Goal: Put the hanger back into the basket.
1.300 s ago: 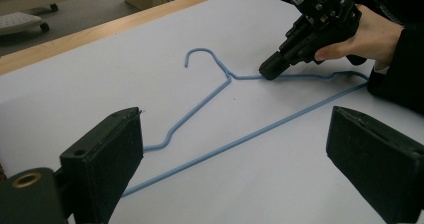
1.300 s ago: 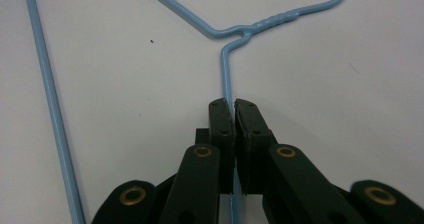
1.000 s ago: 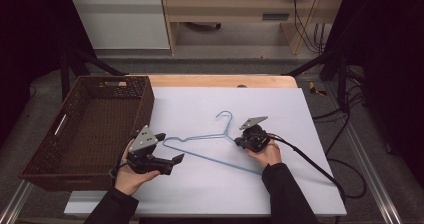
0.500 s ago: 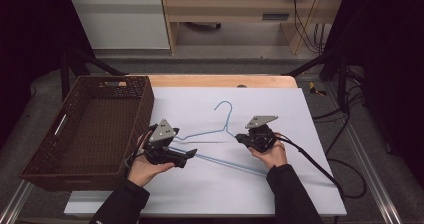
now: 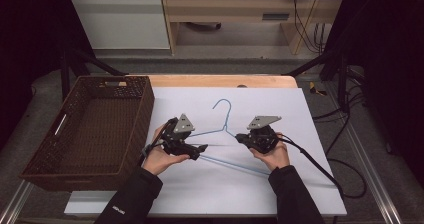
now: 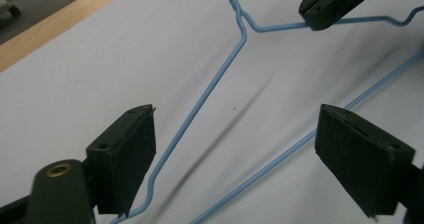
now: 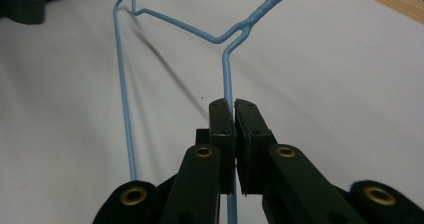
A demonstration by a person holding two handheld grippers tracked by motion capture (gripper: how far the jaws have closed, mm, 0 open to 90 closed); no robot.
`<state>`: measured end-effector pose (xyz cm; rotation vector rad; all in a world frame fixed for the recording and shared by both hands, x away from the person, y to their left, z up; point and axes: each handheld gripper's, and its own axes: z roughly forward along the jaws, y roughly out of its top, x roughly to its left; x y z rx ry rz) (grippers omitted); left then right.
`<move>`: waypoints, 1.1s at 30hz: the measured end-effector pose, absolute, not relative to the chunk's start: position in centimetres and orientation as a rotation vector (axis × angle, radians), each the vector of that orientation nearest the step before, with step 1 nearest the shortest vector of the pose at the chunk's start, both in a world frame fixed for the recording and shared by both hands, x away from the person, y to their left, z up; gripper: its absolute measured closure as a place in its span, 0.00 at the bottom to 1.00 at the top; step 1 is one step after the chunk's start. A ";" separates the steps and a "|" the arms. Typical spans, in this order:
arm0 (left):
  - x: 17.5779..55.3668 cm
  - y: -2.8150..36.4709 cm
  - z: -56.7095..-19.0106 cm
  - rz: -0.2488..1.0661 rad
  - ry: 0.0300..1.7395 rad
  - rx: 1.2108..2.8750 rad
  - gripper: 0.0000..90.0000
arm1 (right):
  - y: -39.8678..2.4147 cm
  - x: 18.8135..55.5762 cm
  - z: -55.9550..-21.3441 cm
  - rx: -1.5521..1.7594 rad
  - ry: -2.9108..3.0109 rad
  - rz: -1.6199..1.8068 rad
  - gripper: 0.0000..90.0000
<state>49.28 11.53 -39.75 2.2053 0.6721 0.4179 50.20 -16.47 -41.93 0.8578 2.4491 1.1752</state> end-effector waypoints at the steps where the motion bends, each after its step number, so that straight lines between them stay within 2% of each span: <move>1: 49.5 11.4 -39.9 0.421 0.670 2.216 0.20 | -16.5 50.2 -41.9 0.855 2.452 1.175 0.98; 8: 51.1 10.5 -40.9 0.471 0.630 2.313 0.30 | -16.5 50.1 -41.8 0.849 2.459 1.180 0.98; 20: 53.1 9.0 -42.2 0.524 0.577 2.358 0.49 | -16.5 50.1 -41.7 0.855 2.463 1.188 0.98; 33: 53.6 7.5 -42.8 0.551 0.496 2.404 0.77 | -16.5 50.1 -41.7 0.858 2.468 1.193 0.98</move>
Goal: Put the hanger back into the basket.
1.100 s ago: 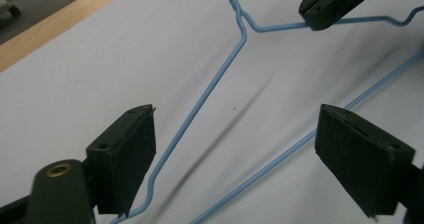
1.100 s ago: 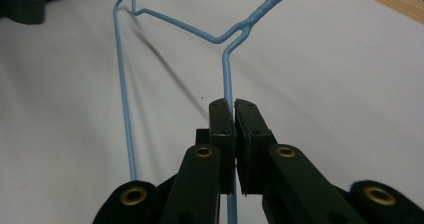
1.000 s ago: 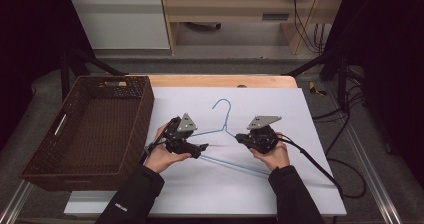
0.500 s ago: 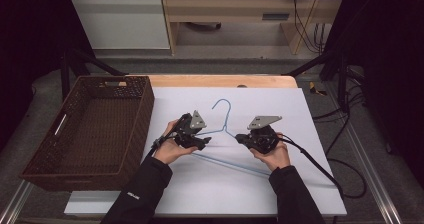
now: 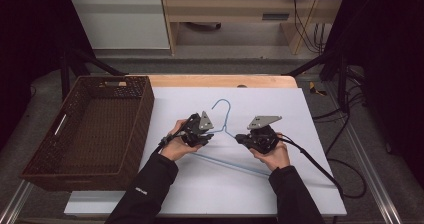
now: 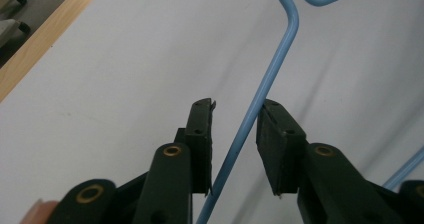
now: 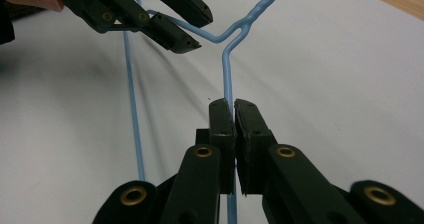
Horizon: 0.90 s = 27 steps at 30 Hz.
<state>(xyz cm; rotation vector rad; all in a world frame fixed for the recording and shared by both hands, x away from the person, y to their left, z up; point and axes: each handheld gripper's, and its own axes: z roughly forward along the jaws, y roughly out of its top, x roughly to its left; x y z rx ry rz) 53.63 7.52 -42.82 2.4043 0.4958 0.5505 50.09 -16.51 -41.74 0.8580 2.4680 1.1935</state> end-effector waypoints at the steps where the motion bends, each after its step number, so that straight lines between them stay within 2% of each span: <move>1: 53.7 7.4 -42.9 0.554 0.490 2.405 0.78 | -16.5 50.1 -41.7 0.857 2.468 1.194 0.98; 4: 53.7 7.3 -43.1 0.559 0.473 2.415 0.85 | -16.5 50.1 -41.7 0.859 2.470 1.197 0.98; 16: 53.2 6.7 -42.6 0.655 0.378 2.477 0.90 | -16.6 50.2 -41.7 0.865 2.462 1.215 0.97; 27: 51.9 6.6 -41.5 0.668 0.302 2.535 0.96 | -17.1 50.0 -40.8 0.888 2.428 1.275 0.97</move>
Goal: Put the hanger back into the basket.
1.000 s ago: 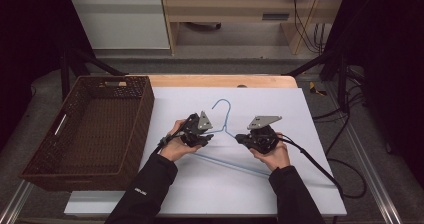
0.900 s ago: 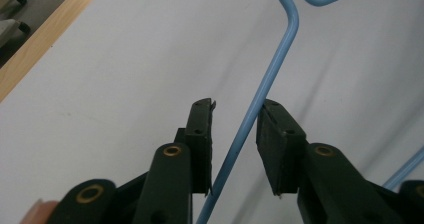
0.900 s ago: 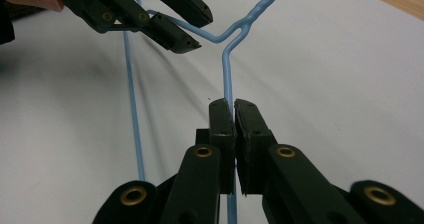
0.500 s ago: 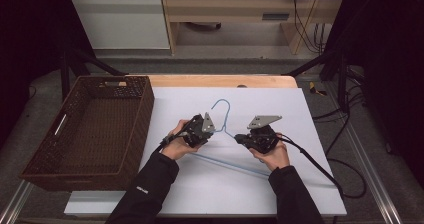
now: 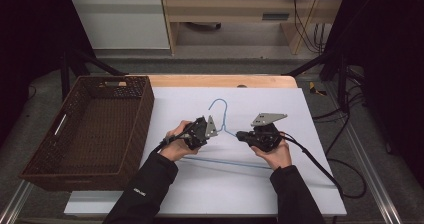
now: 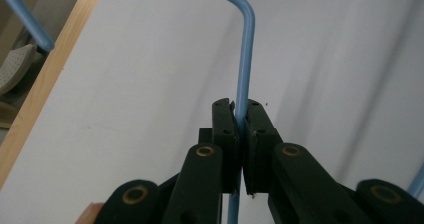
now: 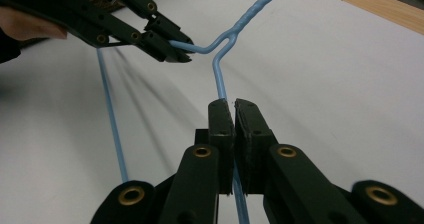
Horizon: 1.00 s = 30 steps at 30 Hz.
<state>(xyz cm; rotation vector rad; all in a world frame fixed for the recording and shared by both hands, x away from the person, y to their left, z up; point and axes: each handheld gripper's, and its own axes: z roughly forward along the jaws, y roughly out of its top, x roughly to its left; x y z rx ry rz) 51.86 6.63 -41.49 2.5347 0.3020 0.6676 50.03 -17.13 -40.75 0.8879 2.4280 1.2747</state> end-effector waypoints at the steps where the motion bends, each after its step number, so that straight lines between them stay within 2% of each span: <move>1: 51.7 6.6 -41.4 0.660 0.302 2.538 0.96 | -17.2 50.0 -40.7 0.890 2.424 1.279 0.96; 10: 50.8 6.6 -40.3 0.628 0.361 2.538 0.97 | -17.5 49.6 -39.8 0.898 2.388 1.306 0.94; 14: 50.5 6.9 -39.8 0.656 0.429 2.548 0.97 | -18.5 49.0 -38.7 0.909 2.335 1.345 0.87; 18: 50.3 7.1 -39.3 0.660 0.504 2.512 0.97 | -20.0 48.2 -37.7 0.939 2.264 1.368 0.73; 22: 50.2 7.4 -38.6 0.661 0.567 2.494 0.97 | -21.3 47.5 -37.4 0.972 2.201 1.382 0.55; 25: 50.2 7.7 -38.2 0.673 0.615 2.478 0.97 | -22.3 47.0 -37.5 1.014 2.159 1.372 0.37; 30: 50.0 8.2 -37.3 0.683 0.678 2.444 0.97 | -23.6 46.1 -37.8 1.067 2.086 1.352 0.15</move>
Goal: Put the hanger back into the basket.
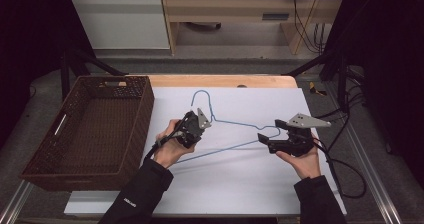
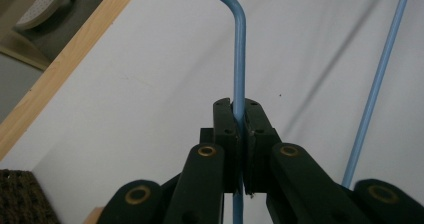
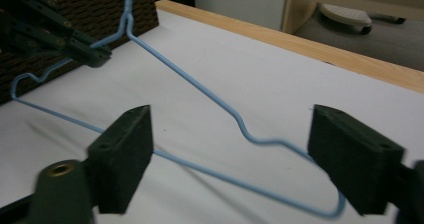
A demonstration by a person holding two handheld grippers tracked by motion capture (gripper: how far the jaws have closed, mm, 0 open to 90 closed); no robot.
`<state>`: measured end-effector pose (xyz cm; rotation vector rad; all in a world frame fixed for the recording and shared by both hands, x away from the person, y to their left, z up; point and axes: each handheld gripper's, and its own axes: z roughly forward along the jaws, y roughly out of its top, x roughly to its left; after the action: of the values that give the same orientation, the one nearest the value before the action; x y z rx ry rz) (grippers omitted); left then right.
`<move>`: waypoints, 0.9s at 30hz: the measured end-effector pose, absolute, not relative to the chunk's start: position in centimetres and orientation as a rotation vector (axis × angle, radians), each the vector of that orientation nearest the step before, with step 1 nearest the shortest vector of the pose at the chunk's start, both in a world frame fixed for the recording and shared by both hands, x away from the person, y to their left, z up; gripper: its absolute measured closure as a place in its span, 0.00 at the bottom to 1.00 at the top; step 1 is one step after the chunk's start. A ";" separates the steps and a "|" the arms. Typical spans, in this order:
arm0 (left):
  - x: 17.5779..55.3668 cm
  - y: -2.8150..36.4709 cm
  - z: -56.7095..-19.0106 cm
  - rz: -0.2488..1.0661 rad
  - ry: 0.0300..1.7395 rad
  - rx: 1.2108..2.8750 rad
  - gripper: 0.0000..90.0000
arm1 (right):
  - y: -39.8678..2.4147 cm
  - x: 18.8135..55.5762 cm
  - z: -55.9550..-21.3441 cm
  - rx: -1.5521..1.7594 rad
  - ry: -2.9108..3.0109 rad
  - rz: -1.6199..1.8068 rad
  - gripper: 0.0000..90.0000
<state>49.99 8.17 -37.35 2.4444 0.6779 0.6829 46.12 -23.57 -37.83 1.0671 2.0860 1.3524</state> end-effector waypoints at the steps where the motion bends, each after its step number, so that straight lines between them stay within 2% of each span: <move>1: 50.0 8.3 -37.2 0.685 0.698 2.431 0.97 | -23.8 45.9 -37.9 1.067 2.077 1.352 0.14; 7: 49.8 9.1 -36.0 0.695 0.782 2.380 0.97 | -25.5 44.5 -38.3 1.104 2.042 1.344 0.06; 14: 49.7 10.0 -34.4 0.729 0.870 2.305 0.97 | -26.7 43.4 -39.1 1.140 2.029 1.354 0.05; 27: 48.9 11.8 -30.6 0.796 0.895 2.245 0.97 | -27.0 42.9 -40.5 1.165 2.027 1.327 0.02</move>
<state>48.86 11.81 -30.65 2.2453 0.8951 0.7960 42.87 -27.04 -40.47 1.1647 2.0268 1.3273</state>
